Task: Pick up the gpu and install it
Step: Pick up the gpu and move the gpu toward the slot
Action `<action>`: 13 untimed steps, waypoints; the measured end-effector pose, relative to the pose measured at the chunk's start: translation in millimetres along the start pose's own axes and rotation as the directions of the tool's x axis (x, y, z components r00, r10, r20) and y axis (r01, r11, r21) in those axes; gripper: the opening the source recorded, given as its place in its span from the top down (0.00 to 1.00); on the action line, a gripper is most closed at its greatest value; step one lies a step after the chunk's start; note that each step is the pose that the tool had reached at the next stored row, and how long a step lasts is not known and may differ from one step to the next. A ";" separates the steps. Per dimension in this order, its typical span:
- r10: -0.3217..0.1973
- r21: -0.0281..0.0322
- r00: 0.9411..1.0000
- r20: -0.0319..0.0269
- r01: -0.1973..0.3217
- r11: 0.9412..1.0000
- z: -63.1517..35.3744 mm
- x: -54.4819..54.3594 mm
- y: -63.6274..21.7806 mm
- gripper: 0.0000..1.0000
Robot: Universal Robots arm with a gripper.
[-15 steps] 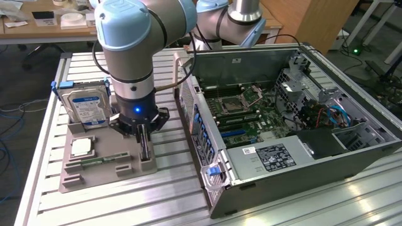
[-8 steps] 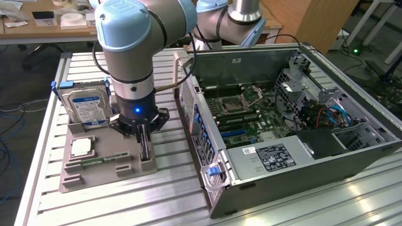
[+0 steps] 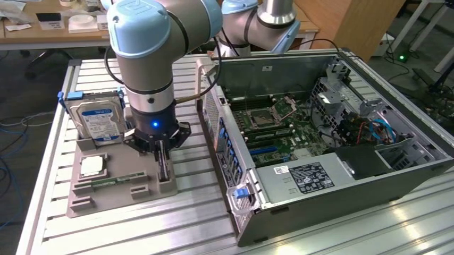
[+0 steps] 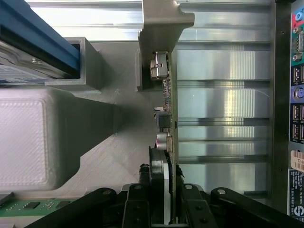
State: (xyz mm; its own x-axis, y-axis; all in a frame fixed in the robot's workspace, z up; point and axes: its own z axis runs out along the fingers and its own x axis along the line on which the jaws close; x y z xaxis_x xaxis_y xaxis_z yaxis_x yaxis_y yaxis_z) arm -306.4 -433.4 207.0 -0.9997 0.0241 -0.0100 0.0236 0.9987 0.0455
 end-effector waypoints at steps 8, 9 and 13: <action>0.000 0.000 1.000 0.000 0.000 1.000 -5.6 0.0 0.3 0.72; 0.000 0.000 1.000 0.000 0.000 1.000 -8.4 0.0 0.4 0.72; 0.000 -0.002 1.000 0.000 0.000 1.000 -23.8 -0.1 1.1 0.72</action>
State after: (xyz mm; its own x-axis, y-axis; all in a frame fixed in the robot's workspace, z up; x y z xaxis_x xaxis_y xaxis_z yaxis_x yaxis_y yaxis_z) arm -306.6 -433.3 230.8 -0.9997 0.0243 -0.0101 0.0238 0.9986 0.0479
